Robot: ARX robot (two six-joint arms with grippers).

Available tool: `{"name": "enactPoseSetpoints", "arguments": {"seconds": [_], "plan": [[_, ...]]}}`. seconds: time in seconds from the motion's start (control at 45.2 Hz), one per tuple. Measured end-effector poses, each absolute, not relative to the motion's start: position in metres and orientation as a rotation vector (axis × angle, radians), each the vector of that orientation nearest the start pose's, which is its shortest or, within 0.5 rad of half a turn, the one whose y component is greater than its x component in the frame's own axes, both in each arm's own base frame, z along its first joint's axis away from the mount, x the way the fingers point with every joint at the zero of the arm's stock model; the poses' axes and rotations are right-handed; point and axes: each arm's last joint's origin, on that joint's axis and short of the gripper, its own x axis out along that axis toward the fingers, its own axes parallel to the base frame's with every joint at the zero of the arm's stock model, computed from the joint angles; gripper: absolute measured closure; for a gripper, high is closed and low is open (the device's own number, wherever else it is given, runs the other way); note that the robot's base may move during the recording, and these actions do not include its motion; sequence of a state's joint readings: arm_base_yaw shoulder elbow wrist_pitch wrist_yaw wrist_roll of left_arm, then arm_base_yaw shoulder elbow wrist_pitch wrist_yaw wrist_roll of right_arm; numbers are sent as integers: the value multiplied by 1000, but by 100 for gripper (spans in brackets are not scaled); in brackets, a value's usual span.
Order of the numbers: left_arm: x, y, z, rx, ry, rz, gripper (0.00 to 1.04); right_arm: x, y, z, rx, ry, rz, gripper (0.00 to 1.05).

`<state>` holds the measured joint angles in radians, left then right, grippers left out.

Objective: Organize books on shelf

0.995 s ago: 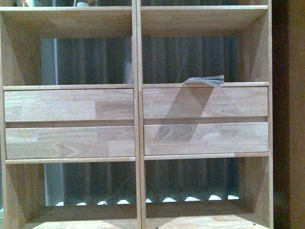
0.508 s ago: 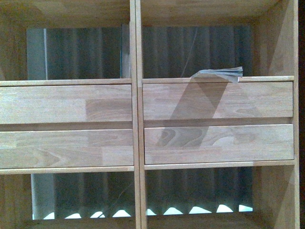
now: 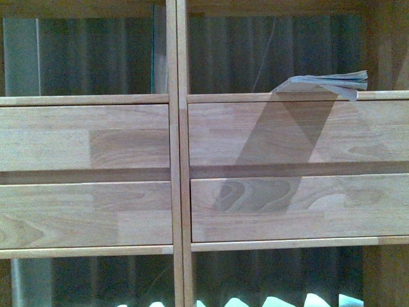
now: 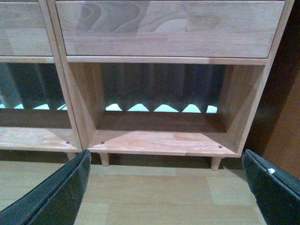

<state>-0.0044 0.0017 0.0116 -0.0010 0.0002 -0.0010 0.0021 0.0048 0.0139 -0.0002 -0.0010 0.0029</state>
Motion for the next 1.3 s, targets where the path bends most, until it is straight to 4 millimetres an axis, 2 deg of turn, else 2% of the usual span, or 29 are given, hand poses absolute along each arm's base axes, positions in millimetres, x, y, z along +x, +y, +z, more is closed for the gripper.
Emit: {"name": "enactPoseSetpoints", "arguments": {"seconds": [1.304], "plan": [[97, 0, 167, -1, -9, -5, 7, 97, 0, 168, 3, -9, 3, 7]]}}
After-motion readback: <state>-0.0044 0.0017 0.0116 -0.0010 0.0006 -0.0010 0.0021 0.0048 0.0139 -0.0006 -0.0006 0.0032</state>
